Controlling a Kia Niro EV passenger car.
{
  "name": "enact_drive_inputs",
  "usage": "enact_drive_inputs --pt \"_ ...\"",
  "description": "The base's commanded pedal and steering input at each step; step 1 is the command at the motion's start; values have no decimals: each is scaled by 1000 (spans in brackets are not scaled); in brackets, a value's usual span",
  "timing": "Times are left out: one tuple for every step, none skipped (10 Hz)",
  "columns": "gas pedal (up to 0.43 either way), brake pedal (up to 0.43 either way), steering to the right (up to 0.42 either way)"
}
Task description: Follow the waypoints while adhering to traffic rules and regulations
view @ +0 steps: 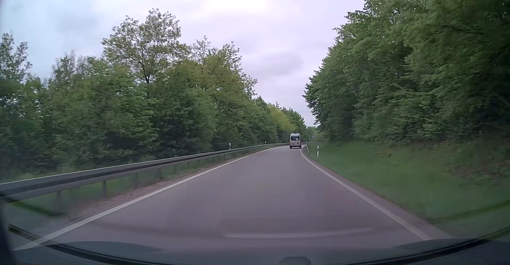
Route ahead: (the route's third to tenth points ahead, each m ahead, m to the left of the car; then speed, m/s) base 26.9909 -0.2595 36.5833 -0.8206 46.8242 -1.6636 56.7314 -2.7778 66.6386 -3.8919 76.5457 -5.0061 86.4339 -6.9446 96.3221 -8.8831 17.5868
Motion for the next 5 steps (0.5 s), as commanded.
enact_drive_inputs --pt "118 0 10" --pt "118 0 10" --pt "118 0 10" --pt "118 0 9" --pt "130 0 10"
